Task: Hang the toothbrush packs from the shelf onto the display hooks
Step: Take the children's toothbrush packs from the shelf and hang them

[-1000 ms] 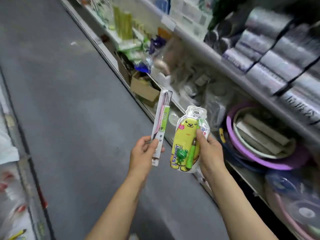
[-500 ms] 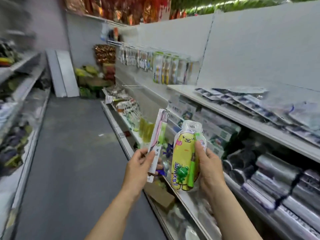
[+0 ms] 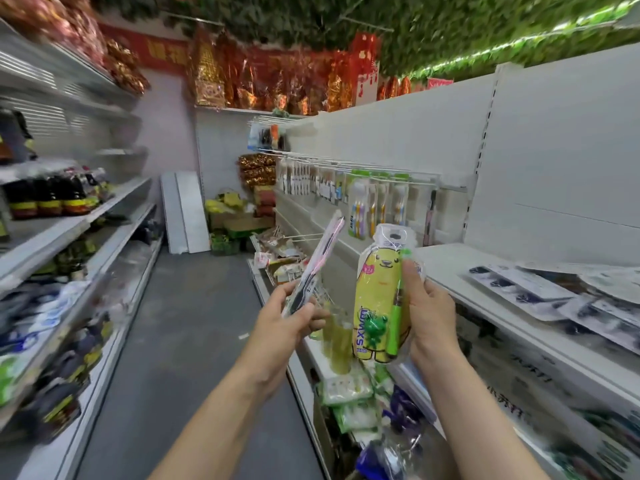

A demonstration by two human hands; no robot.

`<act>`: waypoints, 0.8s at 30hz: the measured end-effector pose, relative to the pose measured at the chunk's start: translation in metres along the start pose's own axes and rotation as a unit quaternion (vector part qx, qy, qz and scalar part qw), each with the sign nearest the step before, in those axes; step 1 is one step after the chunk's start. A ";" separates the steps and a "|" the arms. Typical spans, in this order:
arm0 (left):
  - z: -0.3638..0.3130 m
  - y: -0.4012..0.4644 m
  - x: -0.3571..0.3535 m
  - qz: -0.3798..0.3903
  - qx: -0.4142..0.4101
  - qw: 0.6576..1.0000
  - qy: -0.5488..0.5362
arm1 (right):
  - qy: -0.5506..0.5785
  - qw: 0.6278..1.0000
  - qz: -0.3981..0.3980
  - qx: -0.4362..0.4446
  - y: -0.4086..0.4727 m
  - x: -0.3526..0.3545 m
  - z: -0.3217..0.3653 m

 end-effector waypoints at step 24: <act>-0.050 0.504 0.150 -0.037 -0.098 0.993 0.051 | -0.067 0.993 -0.040 0.088 0.208 -0.397 -0.150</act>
Point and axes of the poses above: each hand's wrist, its own y-axis towards the middle knuckle, its own x-axis out of the back of the hand, z = x × y, the point moved 7 cm from there along y, towards the middle knuckle, and after that the axes turned 14 degrees about -z, right-handed, at the moved point
